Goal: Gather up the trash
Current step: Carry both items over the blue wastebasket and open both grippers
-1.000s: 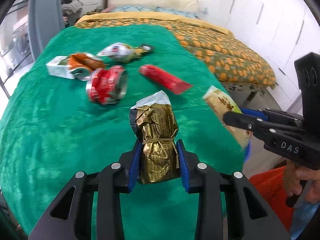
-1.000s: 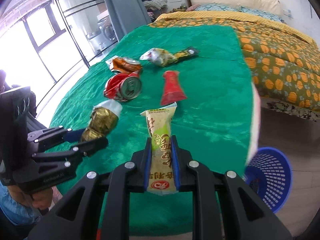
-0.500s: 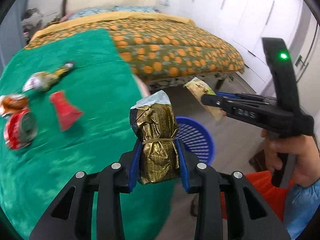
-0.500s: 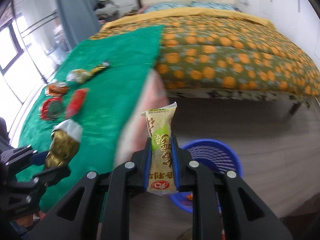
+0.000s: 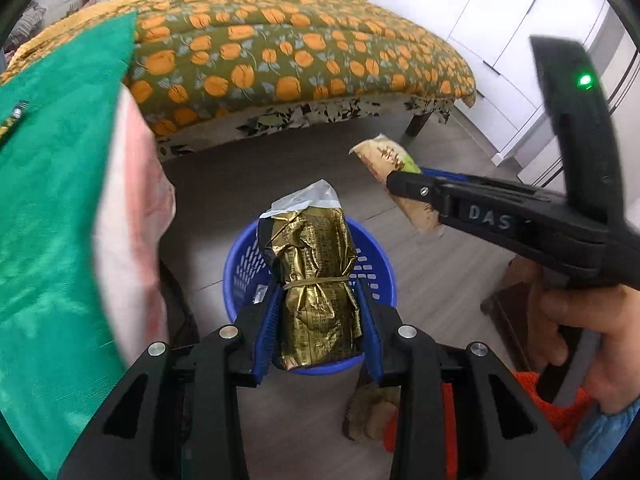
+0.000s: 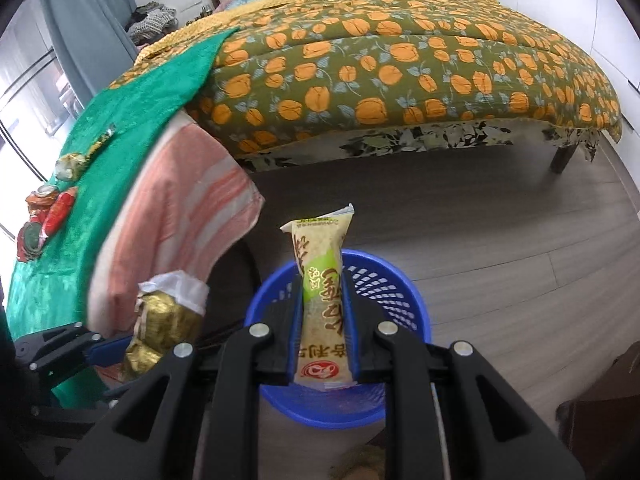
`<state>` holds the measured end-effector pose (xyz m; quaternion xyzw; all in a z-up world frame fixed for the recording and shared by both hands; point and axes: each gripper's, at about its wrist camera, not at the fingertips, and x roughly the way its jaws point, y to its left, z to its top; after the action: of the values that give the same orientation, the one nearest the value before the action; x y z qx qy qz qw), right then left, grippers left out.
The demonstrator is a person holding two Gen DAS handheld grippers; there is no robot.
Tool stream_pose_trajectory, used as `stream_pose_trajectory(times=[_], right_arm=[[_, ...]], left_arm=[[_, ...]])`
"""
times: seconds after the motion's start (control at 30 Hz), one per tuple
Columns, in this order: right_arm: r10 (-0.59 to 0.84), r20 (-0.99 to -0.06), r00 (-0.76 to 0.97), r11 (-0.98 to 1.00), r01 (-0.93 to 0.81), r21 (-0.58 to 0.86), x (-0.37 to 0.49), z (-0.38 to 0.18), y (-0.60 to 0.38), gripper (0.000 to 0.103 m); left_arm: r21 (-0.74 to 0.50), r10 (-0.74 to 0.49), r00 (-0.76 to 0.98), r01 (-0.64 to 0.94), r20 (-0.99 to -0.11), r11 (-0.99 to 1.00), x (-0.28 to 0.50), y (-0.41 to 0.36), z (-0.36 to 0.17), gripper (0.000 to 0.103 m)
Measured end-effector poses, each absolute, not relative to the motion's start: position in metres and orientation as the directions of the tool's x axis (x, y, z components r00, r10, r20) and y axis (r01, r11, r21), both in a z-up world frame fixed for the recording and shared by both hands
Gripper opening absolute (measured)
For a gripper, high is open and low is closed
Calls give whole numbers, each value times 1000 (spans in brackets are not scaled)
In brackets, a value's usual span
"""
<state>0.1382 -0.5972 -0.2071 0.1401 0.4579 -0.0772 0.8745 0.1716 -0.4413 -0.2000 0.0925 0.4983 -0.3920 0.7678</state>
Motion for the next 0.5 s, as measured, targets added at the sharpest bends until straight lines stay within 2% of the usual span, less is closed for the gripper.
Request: stream_pose_trajectory(times=[0.23,0.33,0.37,0.4,0.47,0.5], right_arm=[[15,-829,559,938,279,205,139,-222,-616,18],[30,-825,564,933,281,226,143,-226,-620,18],[27,-824,566,931,287,227,144,-227,-621,23],[19,-823,568,928,296,226,144,-228,-623,29],[23,-821,570,923,303,236,145,-230,-627,64],[18,-815,579,917,314,244,144,-228,-630,67]], left_arm=[[-234,-478,180,694,-860,681,177,-465,-228,38],[-222,-463,177,695,-869,684,181,-473,-239,42],[-211,-455,188,692,-871,690,184,-477,-242,52],[-206,-451,195,688,-871,696,185,-477,-244,66],[-202,-451,207,682,-868,703,190,-479,-247,70],[-203,-449,203,682,-870,703,191,-482,-249,70]])
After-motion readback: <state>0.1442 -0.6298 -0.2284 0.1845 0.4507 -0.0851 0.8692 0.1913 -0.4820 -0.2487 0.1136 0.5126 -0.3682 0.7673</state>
